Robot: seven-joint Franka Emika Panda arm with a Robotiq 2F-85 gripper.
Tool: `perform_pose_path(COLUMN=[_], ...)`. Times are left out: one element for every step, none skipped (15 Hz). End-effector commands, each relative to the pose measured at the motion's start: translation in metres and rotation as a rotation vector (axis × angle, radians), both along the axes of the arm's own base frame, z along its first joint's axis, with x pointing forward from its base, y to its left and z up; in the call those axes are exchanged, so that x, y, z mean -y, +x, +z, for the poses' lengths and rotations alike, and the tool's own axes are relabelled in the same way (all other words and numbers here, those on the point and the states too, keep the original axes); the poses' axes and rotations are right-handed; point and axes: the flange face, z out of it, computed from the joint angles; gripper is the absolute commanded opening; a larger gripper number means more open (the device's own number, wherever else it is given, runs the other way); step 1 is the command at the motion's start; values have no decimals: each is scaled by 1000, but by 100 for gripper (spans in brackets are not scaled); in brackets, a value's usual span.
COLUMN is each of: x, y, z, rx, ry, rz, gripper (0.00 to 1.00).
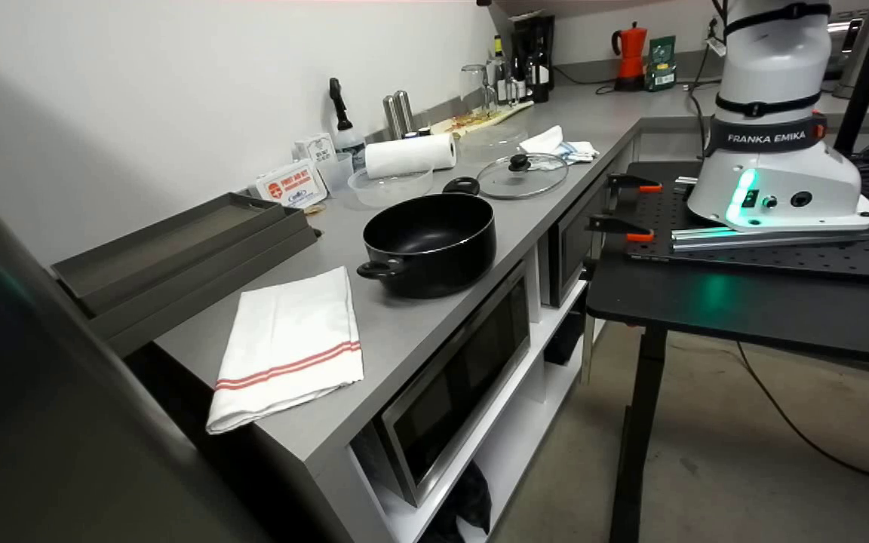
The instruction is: Put the lid on the black pot
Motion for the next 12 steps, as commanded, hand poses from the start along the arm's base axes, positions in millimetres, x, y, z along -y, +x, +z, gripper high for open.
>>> perform_pose_path(x=[0,0,0,1,3,4,7,10,14,18,23,27], y=[0,0,0,4,12,16,24,30,39,46,55,62], z=[1,1,1,-2,-8,-11,-16,-20,-26,-31,-36,-41], rx=[-1,-1,-1,-3,-12,-15,-20,-24,-26,-25,-23,-20], ry=[0,0,0,-4,-11,-14,-17,-19,-20,-20,-20,-20], rz=[0,0,0,-8,-28,-36,-55,-69,-94,-115,-145,-172], gripper=[100,100,100,100,100,100,100,100,100,100,100,100])
